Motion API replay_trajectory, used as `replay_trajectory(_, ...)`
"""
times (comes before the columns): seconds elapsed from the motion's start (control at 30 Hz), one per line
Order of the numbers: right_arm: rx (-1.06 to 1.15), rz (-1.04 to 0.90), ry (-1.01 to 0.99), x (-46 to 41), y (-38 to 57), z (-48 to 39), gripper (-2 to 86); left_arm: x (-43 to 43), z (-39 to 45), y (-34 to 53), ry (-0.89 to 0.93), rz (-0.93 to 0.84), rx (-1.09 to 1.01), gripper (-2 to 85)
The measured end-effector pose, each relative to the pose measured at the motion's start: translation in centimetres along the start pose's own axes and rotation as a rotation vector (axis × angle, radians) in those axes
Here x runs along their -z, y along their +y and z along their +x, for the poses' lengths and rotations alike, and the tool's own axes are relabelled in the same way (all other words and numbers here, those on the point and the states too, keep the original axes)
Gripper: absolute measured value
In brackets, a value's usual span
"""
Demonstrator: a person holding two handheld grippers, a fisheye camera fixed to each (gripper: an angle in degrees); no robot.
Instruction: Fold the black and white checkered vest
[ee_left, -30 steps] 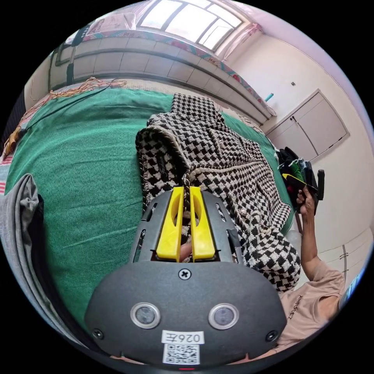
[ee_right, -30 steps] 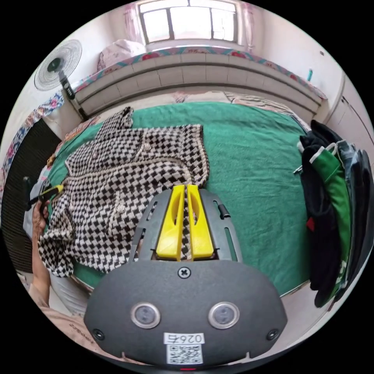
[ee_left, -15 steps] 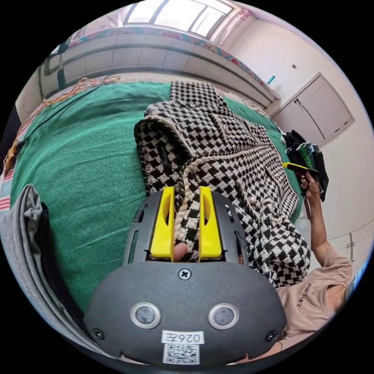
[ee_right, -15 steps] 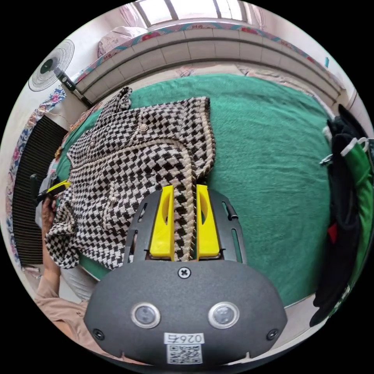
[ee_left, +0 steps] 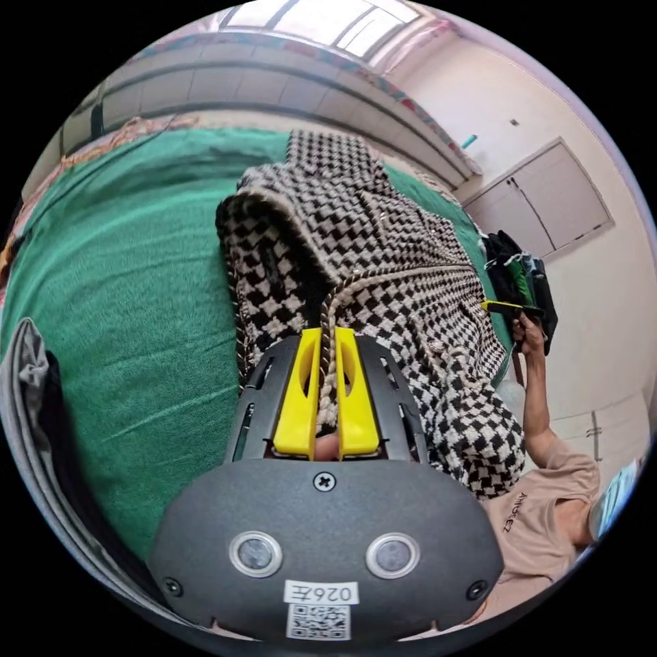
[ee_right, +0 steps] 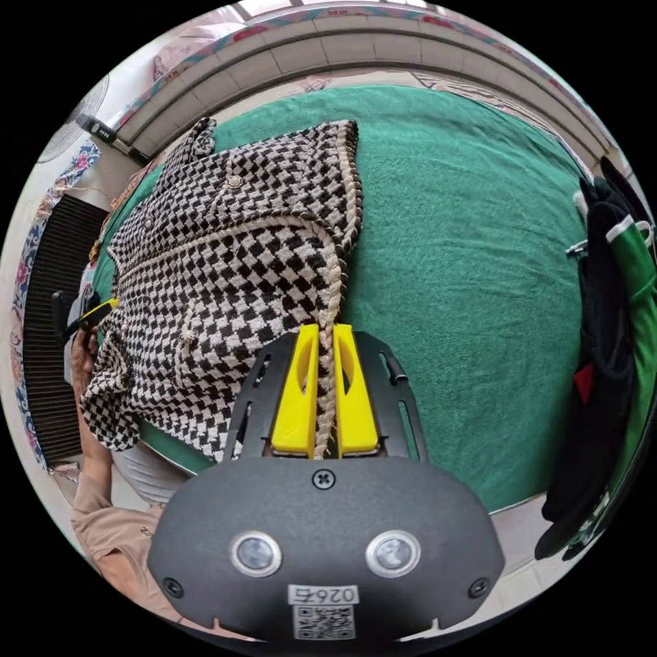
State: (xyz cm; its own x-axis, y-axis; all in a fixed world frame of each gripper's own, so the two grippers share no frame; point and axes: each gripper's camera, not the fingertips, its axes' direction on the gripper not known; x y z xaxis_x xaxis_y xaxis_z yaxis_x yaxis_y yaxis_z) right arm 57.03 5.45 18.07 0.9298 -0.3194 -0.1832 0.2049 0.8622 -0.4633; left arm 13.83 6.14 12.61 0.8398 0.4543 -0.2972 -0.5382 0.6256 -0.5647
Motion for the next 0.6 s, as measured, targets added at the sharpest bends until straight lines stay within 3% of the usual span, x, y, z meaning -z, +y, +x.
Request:
replay_trajectory(0.17, -0.027, 0.073, 0.11, 2.3, 2.1, 3.8, 1.8, 4.4, 2.1, 1.6, -0.085, 0.173, -0.004, 1.6)
replay_trajectory(0.3, 0.022, 0.167, 0.177, 4.1, 3.7, 3.3, 1.1, 5.5, 6.8, 2.6, -0.193, 0.265, -0.14, -0.7)
replay_trajectory(0.47, 0.109, 0.168, 0.37, 3.1, 5.6, 2.1, 0.3, 1.5, 11.1, 1.5, -0.256, 0.122, -0.32, -0.9)
replay_trajectory(0.53, 0.092, 0.138, 0.415, 2.9, 6.4, 3.4, -0.3, -2.3, 11.4, 0.5, -0.283, -0.055, -0.341, -1.0)
replay_trajectory(0.6, 0.072, 0.129, 0.387, 3.6, 7.5, 5.3, -0.8, -2.8, 11.4, 0.4, -0.282, -0.051, -0.339, -1.0)
